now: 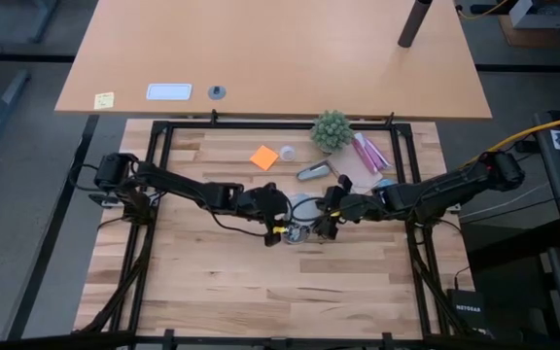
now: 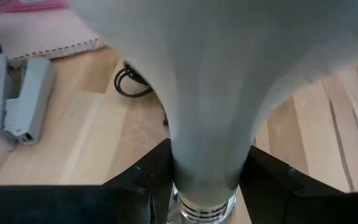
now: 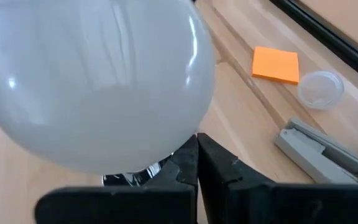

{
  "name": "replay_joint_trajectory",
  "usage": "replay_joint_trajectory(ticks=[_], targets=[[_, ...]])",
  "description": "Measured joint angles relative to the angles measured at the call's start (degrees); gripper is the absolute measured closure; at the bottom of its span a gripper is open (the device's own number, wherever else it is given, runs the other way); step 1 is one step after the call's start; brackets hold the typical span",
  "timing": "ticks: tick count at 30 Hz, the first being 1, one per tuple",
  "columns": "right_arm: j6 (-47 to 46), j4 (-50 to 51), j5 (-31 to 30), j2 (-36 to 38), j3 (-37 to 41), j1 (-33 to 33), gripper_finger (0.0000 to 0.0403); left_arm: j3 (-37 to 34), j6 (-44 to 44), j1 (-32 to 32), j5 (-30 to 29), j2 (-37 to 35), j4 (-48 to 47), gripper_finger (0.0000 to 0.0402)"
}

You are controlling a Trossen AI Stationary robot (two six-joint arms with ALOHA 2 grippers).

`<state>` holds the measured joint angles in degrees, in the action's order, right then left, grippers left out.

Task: Screw lightbulb
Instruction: Insert the lightbulb in the silver lamp

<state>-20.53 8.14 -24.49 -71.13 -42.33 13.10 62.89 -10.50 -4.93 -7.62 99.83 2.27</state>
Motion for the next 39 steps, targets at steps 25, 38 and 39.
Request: replay_joint_trajectory(ticks=[25, 38, 39], targets=[[-0.2, -1.6, 3.5, 0.0, 0.1, 0.0, 0.0397, 0.1, 0.5, -0.1, 0.6, 4.8, 8.1, 0.0251], [-0.2, -1.5, 4.5, 0.0, 0.1, 0.0, 0.0397, 0.1, 2.0, -0.1, 0.8, 4.8, 8.0, 0.0249], [-0.2, -1.5, 4.6, 0.0, 0.1, 0.0, 0.0397, 0.1, 2.0, -0.1, 0.8, 4.8, 8.0, 0.0249]])
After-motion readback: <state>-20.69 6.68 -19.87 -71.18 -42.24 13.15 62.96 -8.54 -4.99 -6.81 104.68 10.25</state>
